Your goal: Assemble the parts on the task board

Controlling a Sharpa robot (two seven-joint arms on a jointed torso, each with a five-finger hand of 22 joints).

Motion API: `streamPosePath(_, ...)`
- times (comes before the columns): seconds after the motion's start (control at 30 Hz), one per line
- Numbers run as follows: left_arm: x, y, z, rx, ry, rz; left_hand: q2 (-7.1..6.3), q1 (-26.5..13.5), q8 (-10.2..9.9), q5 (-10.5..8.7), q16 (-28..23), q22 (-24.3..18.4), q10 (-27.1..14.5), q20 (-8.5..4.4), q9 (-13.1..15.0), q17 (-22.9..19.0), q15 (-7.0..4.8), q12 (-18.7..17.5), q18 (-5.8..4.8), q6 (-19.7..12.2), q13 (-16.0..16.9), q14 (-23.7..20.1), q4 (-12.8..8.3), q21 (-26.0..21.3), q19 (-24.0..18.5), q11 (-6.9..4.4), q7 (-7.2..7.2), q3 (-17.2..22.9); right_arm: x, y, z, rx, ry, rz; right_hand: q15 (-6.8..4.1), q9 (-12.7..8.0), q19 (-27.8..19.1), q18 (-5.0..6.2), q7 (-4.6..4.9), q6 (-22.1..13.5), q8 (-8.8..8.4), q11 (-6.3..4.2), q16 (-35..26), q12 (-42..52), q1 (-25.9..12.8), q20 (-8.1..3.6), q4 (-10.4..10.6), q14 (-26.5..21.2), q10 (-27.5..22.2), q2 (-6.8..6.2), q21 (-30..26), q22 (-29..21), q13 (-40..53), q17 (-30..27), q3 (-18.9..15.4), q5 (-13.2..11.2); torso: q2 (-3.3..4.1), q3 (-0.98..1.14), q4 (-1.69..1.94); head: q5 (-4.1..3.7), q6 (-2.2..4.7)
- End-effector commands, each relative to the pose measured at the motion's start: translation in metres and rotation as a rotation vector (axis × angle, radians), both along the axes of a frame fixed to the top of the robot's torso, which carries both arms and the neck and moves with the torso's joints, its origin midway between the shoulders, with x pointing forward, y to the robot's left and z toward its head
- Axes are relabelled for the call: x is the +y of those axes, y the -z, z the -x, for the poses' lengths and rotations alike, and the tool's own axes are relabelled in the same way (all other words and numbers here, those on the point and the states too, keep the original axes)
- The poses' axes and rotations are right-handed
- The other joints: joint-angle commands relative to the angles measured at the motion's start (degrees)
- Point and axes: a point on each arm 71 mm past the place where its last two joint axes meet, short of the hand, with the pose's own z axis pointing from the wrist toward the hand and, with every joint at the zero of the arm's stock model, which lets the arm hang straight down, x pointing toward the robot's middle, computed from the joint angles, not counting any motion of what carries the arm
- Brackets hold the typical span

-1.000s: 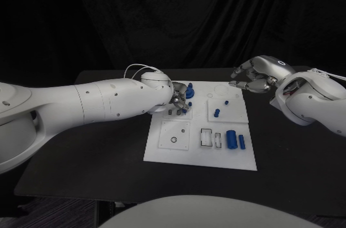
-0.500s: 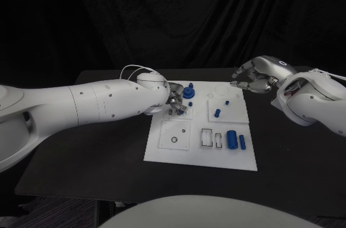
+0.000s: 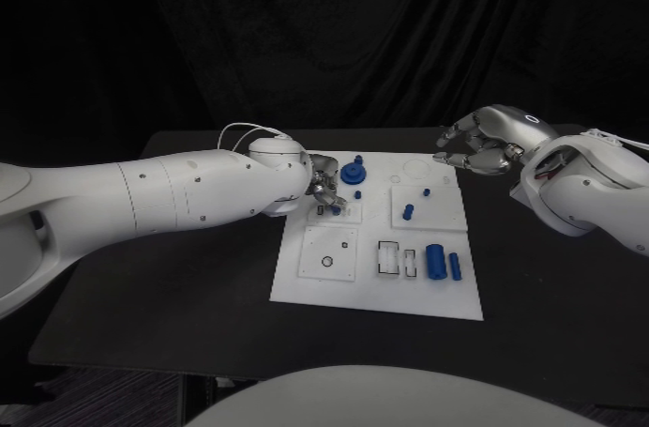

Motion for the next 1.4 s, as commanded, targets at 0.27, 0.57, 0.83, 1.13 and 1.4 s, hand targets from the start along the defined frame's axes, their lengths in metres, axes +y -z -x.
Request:
streamPosePath(0.27, 0.003, 0.002, 0.001, 0.027, -0.062, 0.028, -0.28, -0.63, -0.52, 0.08, 0.15, 11.23, 6.08, -0.36, 0.31, 15.09, -0.33, 0.16, 0.33, 0.38, 14.95, 5.95, -0.56, -0.38, 3.2, -0.48, -0.33, 1.8, -0.001, 0.002, -0.001, 0.017, 0.02, 0.009, 0.48, -0.08, 4.31, -0.11, 0.01, 0.44, -0.2, 0.57, 0.17, 0.15, 0.49, 0.55, -0.45, 6.05, 5.97, 0.33, -0.58, 14.04, 15.06, 15.1, 0.06, 0.24, 0.0, -0.03, -0.04, 0.17, 0.01)
streamPosePath(0.57, 0.002, 0.005, 0.003, 0.087, -0.089, 0.063, -0.37, -0.91, -0.84, 0.18, 0.15, 10.87, 6.08, -0.35, 0.46, 15.09, -0.3, 0.16, 0.44, 0.2, 14.95, 5.95, -0.77, -0.64, 2.92, -0.41, -0.22, 2.68, -0.002, 0.002, -0.001, 0.02, 0.021, 0.011, 0.49, -0.09, 4.24, -0.08, 0.03, 0.45, -0.23, 0.58, 0.17, 0.15, 0.59, 0.56, -0.54, 6.05, 5.97, 0.34, -0.68, 14.0, 15.06, 15.1, 0.09, 0.24, 0.03, 0.02, -0.06, 0.13, 0.01)
streamPosePath(0.83, 0.002, 0.007, 0.005, 0.094, -0.097, 0.072, -0.4, -0.97, -0.87, 0.14, 0.15, 10.86, 6.08, -0.34, 0.48, 15.09, -0.29, 0.16, 0.44, 0.2, 14.95, 5.95, -0.78, -0.65, 2.91, -0.4, -0.2, 2.76, -0.002, 0.002, -0.001, 0.023, 0.024, 0.013, 0.5, -0.09, 4.18, -0.04, 0.04, 0.46, -0.24, 0.59, 0.17, 0.15, 0.65, 0.57, -0.6, 6.05, 5.97, 0.35, -0.79, 13.95, 15.06, 15.1, 0.11, 0.24, -0.02, 0.02, -0.06, 0.15, 0.01)
streamPosePath(1.13, 0.003, 0.008, 0.005, 0.09, -0.102, 0.08, -0.41, -1.17, -0.91, 0.04, 0.15, 10.82, 6.08, -0.33, 0.56, 15.09, -0.27, 0.16, 0.45, 0.26, 14.95, 5.95, -0.77, -0.69, 2.88, -0.37, -0.17, 2.98, -0.002, 0.003, -0.001, 0.025, 0.023, 0.014, 0.5, -0.09, 4.18, -0.04, 0.04, 0.46, -0.24, 0.59, 0.17, 0.15, 0.65, 0.57, -0.6, 6.05, 5.97, 0.35, -0.79, 13.95, 15.06, 15.1, 0.11, 0.24, 0.02, 0.0, -0.05, 0.2, 0.01)
streamPosePath(1.4, 0.003, 0.011, 0.005, 0.087, -0.106, 0.09, -0.34, -1.48, -1.11, 0.01, 0.15, 10.48, 6.08, -0.3, 0.68, 15.09, -0.23, 0.16, 0.55, 0.19, 14.95, 5.95, -0.78, -0.94, 2.6, -0.32, -0.12, 3.53, -0.002, 0.003, -0.001, 0.028, 0.023, 0.016, 0.51, -0.1, 4.11, -0.01, 0.07, 0.5, -0.26, 0.61, 0.17, 0.15, 0.71, 0.58, -0.67, 6.05, 5.97, 0.38, -0.9, 13.91, 15.06, 15.1, 0.14, 0.24, 0.04, 0.0, -0.04, 0.21, 0.01)
